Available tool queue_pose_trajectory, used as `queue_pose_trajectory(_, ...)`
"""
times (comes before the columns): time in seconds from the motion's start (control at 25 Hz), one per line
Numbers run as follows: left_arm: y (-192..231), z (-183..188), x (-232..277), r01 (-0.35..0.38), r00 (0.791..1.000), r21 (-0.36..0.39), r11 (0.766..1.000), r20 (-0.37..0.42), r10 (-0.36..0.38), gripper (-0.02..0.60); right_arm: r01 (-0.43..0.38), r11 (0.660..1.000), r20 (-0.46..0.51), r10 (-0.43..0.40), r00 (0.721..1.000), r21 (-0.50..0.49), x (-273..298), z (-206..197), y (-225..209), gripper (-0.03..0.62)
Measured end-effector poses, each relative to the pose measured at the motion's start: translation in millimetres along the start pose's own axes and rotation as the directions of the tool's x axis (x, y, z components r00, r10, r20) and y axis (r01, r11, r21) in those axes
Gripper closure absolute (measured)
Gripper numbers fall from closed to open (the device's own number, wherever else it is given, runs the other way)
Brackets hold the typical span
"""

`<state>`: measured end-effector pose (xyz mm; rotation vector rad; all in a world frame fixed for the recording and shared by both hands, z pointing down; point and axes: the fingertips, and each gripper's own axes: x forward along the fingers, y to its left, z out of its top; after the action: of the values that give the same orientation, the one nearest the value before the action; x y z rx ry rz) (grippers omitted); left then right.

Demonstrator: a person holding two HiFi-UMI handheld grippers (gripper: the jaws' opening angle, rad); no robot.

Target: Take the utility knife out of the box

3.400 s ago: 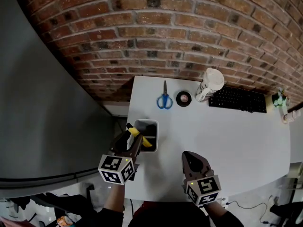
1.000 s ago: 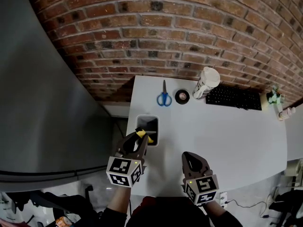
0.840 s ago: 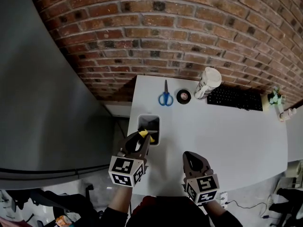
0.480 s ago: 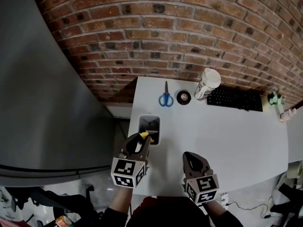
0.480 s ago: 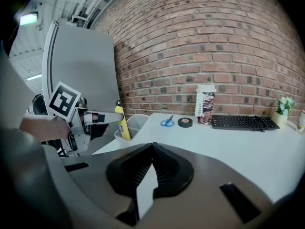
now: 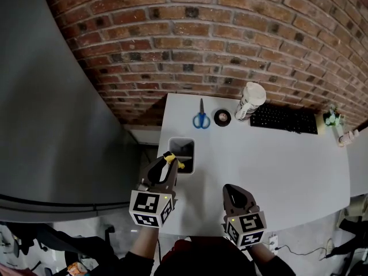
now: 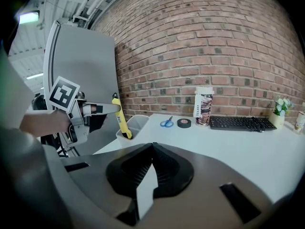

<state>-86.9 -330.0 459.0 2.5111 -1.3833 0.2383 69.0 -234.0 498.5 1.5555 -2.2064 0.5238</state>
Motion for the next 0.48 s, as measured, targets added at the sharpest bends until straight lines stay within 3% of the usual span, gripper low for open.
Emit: queue_pose_trajectory(0.48,8,28,-42,-0.043,0.995,-0.014,0.999,0.09,0.044,0.483,-0.013,1.0,0.04,0.014,0.999,-0.022,-14,5,20,0.586)
